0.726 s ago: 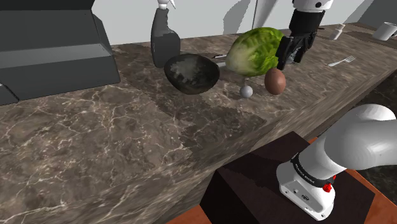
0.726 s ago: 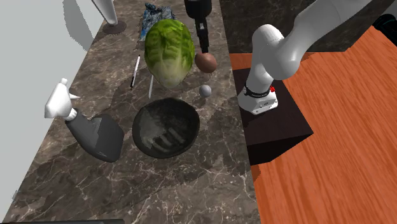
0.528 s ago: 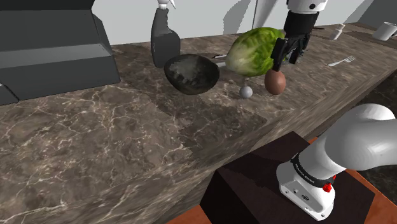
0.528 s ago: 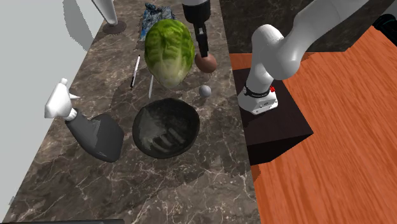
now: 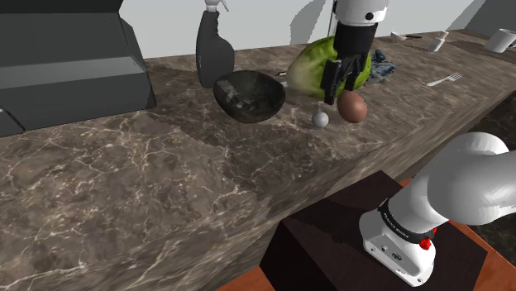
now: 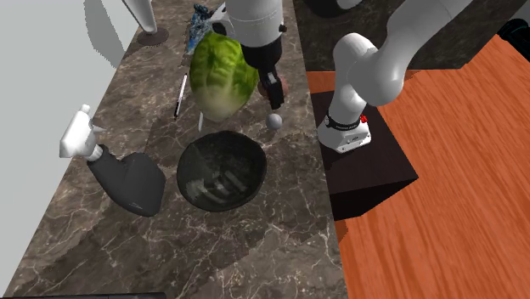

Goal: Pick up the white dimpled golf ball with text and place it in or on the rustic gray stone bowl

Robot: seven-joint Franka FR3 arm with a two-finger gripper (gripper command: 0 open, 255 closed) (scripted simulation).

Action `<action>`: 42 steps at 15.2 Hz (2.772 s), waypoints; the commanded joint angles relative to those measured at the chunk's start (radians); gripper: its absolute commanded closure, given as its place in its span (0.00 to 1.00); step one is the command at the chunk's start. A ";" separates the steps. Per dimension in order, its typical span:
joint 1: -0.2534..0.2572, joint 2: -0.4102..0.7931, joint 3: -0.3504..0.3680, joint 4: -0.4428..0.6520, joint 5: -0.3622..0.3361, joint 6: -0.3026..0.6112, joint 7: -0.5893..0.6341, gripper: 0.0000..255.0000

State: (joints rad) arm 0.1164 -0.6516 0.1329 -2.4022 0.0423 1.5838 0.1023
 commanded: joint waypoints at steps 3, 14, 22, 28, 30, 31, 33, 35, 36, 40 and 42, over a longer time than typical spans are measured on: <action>0.051 0.087 0.063 0.035 0.045 0.039 0.013 0.00; 0.047 0.072 0.077 -0.076 0.056 0.135 0.007 0.00; 0.038 0.065 0.086 -0.075 0.062 0.127 0.004 1.00; 0.036 0.065 0.083 -0.070 0.060 0.123 0.001 1.00; 0.035 0.069 0.085 -0.064 0.060 0.120 0.002 1.00; 0.035 0.067 0.083 -0.052 0.059 0.106 0.001 1.00; 0.034 0.064 0.081 -0.027 0.057 0.079 0.001 1.00; 0.033 0.062 0.078 -0.002 0.056 0.051 0.001 1.00; 0.033 0.061 0.077 0.011 0.055 0.038 0.001 1.00; 0.031 0.061 0.072 0.065 0.051 -0.016 0.001 1.00; 0.030 0.062 0.070 0.092 0.049 -0.042 0.001 1.00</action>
State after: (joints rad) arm 0.1477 -0.5890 0.2058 -2.3243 0.0935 1.5569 0.1055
